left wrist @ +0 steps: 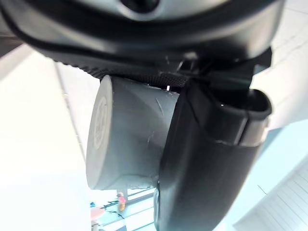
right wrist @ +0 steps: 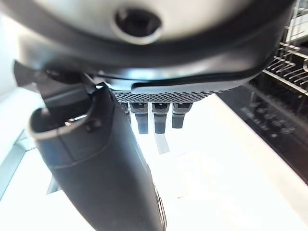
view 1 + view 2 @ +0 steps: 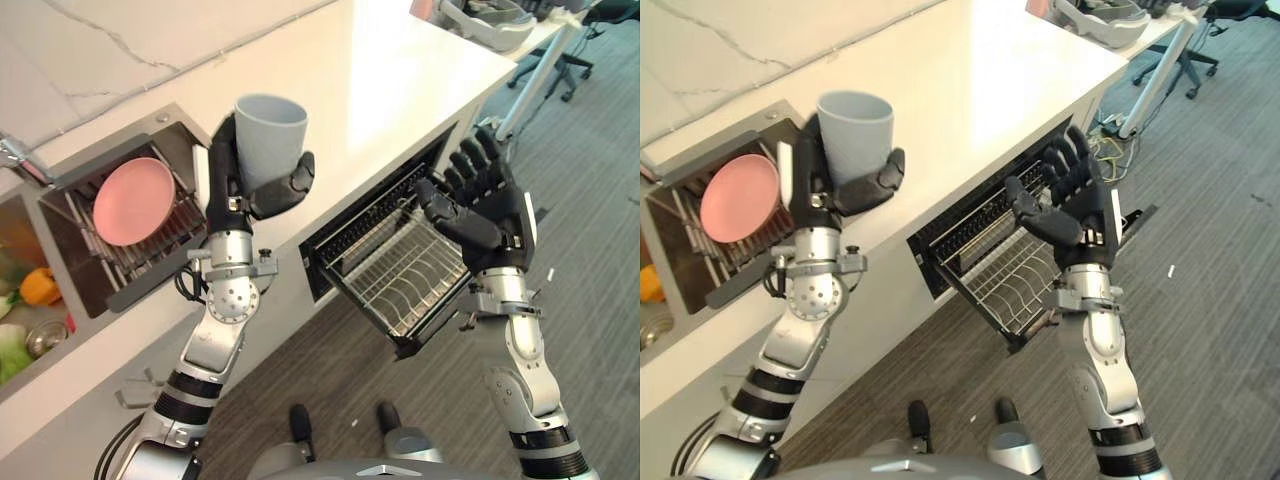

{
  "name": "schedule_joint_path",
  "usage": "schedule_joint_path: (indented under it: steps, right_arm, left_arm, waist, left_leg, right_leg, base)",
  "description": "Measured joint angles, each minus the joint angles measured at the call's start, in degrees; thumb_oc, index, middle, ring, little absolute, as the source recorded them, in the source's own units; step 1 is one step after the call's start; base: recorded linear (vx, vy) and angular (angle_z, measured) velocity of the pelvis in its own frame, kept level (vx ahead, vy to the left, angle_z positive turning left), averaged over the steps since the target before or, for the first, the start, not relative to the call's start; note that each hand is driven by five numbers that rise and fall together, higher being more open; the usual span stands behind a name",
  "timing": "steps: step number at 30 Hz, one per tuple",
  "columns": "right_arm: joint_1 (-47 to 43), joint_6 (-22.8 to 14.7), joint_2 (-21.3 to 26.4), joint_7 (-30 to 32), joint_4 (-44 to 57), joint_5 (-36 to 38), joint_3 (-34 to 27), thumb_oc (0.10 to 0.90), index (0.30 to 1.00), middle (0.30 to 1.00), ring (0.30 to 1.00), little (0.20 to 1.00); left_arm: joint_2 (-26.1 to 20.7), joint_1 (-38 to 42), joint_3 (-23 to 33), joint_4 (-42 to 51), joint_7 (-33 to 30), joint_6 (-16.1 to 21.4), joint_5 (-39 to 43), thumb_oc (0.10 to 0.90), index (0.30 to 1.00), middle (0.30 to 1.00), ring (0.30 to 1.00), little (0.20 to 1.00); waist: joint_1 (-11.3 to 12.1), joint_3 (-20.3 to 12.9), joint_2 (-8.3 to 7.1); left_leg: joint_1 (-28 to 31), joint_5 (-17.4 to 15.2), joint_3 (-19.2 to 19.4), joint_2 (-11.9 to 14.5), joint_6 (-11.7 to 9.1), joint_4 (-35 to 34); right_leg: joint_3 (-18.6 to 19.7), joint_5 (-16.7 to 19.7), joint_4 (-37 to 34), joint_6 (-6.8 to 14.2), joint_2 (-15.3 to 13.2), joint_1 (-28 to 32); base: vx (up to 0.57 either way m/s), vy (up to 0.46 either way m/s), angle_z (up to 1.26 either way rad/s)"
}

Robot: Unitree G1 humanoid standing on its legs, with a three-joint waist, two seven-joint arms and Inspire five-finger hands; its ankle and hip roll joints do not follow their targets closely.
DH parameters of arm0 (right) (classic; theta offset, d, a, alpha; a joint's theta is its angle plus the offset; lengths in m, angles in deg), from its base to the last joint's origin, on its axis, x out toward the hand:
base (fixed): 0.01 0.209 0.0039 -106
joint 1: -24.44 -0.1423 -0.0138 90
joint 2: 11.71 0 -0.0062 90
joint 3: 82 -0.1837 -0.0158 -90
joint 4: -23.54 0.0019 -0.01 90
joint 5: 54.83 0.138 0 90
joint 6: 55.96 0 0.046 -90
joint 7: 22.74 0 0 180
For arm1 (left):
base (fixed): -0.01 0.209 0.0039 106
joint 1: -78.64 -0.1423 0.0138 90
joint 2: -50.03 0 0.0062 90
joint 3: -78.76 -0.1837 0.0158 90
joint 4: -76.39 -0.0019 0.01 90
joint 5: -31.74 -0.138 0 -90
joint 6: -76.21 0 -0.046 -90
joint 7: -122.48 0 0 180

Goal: Place the dishes in the dishwasher.

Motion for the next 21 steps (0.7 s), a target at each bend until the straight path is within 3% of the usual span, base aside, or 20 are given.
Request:
schedule_joint_path:
  steps: [1,5,10,15,21]
  right_arm:
    - [-1.8,0.0,-0.2,0.0,0.0,2.2,1.5,0.800,0.900,0.900,0.900,0.900]
    - [-4.0,0.0,0.1,-0.8,0.0,5.8,3.2,0.800,0.900,0.900,0.900,0.900]
    - [-4.2,0.0,0.7,-1.0,0.0,7.0,3.7,0.800,0.900,0.900,0.900,0.900]
    - [-4.4,0.1,0.5,-1.4,0.0,9.0,9.2,0.800,0.900,0.900,0.900,0.900]
    - [-4.9,1.1,0.5,-2.9,0.0,10.5,14.6,0.800,0.900,0.900,0.900,0.900]
  left_arm:
    - [-0.3,0.2,-0.4,0.1,-0.2,0.0,-1.4,0.400,0.300,0.300,0.300,0.300]
    - [-0.2,2.0,-2.9,0.3,0.7,-0.1,-4.1,0.400,0.300,0.300,0.300,0.300]
    - [-0.4,3.3,-5.0,0.0,1.9,-0.5,-6.3,0.400,0.300,0.300,0.300,0.300]
    - [-0.8,5.9,-7.6,-0.9,2.0,-1.1,-9.6,0.400,0.300,0.300,0.300,0.300]
    - [-0.9,6.5,-10.5,-1.5,2.2,-1.8,-14.6,0.400,0.300,0.300,0.300,0.300]
  waist:
    - [0.1,-0.3,0.40]
    - [-0.5,-0.3,0.54]
    - [-2.1,-0.5,0.83]
    - [-2.2,-0.7,1.09]
    - [-2.0,-1.6,2.55]
  left_leg:
    - [0.5,0.1,0.9,0.6,-1.1,0.0]
    - [1.0,0.0,2.1,1.4,-1.7,0.0]
    - [1.4,0.0,2.6,1.4,-1.8,0.0]
    - [1.9,-0.2,3.4,1.6,-1.9,-0.3]
    - [1.9,-0.3,3.4,2.3,-1.9,-0.3]
  right_leg:
    - [0.8,0.4,0.0,-0.1,0.5,0.1]
    - [1.5,0.4,0.1,-0.4,1.3,0.1]
    - [1.9,0.4,0.0,-0.4,1.3,0.1]
    - [2.8,0.7,0.0,-0.7,1.6,0.2]
    - [2.8,0.9,0.0,-1.1,2.2,0.1]
  base:
    - [0.03,0.037,-0.12]
    - [0.02,0.032,-0.19]
    - [0.01,0.009,-0.06]
    - [0.00,-0.003,-0.08]
    - [0.00,0.000,0.00]
